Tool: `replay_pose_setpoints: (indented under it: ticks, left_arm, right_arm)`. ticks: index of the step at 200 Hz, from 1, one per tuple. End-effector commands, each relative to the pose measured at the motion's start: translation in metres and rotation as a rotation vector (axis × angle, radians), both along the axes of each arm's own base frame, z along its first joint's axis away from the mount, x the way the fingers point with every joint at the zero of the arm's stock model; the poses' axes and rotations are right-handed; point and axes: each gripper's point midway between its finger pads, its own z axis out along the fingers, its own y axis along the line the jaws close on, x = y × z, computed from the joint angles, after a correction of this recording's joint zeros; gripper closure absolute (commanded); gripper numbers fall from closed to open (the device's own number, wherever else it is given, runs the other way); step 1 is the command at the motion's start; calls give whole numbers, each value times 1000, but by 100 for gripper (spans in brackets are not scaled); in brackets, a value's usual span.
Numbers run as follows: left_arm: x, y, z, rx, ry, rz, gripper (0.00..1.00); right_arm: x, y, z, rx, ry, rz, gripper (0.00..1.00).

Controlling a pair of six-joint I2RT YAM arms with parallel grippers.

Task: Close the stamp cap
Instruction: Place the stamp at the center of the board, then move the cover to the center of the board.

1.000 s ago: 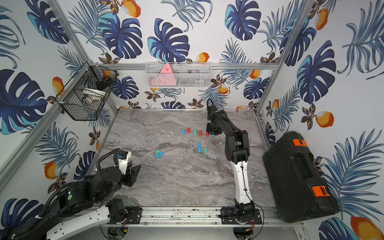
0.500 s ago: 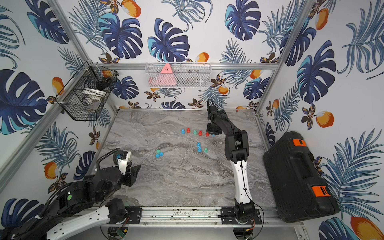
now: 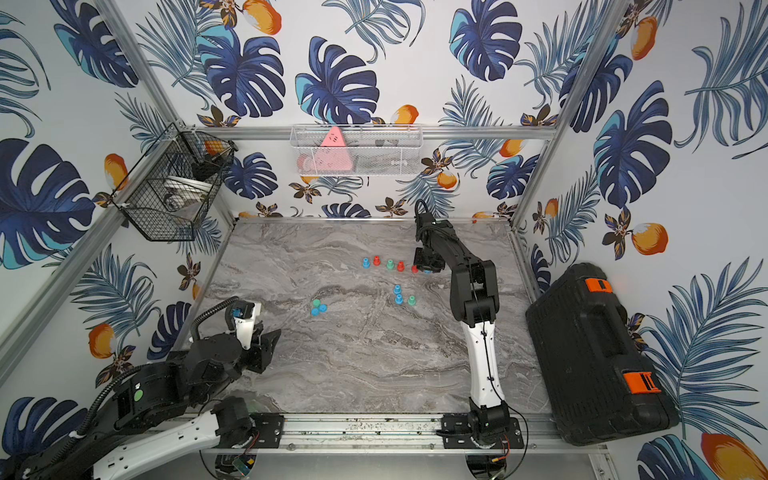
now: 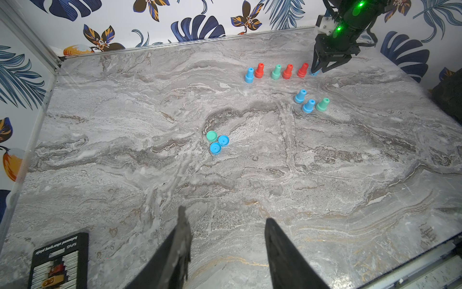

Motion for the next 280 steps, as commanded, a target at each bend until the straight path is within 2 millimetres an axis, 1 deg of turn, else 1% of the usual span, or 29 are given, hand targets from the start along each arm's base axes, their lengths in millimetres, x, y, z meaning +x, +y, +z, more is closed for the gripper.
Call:
replay_pose_setpoints:
  ticks: [1, 39, 58, 71, 85, 88, 91, 103, 143, 166, 184, 204, 216, 227, 232, 235, 262, 280]
  left_arm:
    - [1, 3, 3, 4, -14, 16, 48]
    - [1, 4, 3, 3, -13, 18, 48]
    - [1, 4, 3, 4, -13, 19, 48]
    - [1, 4, 3, 4, -13, 22, 48]
    - [1, 4, 3, 4, -12, 22, 48]
    - [1, 4, 3, 5, -12, 22, 48]
    - [1, 5, 3, 4, -12, 22, 48]
    - [1, 4, 3, 3, -12, 21, 48]
    - [1, 3, 1, 6, -5, 16, 48]
    - [1, 2, 1, 7, -2, 16, 48]
    - [1, 2, 0, 8, -1, 15, 48]
    - [1, 1, -1, 10, 4, 13, 48]
    - [2, 0, -1, 13, 8, 12, 48]
    - [2, 0, -1, 13, 9, 12, 48]
    - [2, 0, -2, 15, 10, 14, 48]
    - [2, 0, -1, 15, 10, 14, 48]
    - [3, -1, -3, 19, 16, 16, 48]
    - [3, -3, -6, 32, 32, 13, 48]
  right_arm:
    - [-5, 3, 13, 9, -13, -2, 60]
    - [-23, 9, 26, 10, -21, 10, 60]
    - [-37, 9, 30, 15, -20, 11, 59]
    - [-48, 9, 39, 17, -35, 15, 59]
    - [-62, 11, 48, 22, -57, 27, 59]
    - [-66, 12, 46, 20, -54, 29, 60]
    - [-68, 12, 56, 27, -75, 33, 60]
    - [-82, 14, 64, 25, -91, 44, 59]
    - [-135, 24, 84, 13, -118, 106, 59]
    - [-165, 19, 95, 37, -142, 102, 59]
    - [-185, 12, 108, 53, -171, 95, 59]
    - [-202, 1, 123, 50, -200, 82, 59]
    - [-212, -4, 129, 52, -214, 74, 59]
    - [-221, -9, 130, 55, -222, 65, 59]
    - [-223, -10, 133, 62, -236, 64, 59]
    - [-229, -13, 125, 51, -218, 63, 59]
    - [-247, -32, 107, -13, -209, 26, 58]
    - [-252, -27, 96, 38, -232, 35, 58]
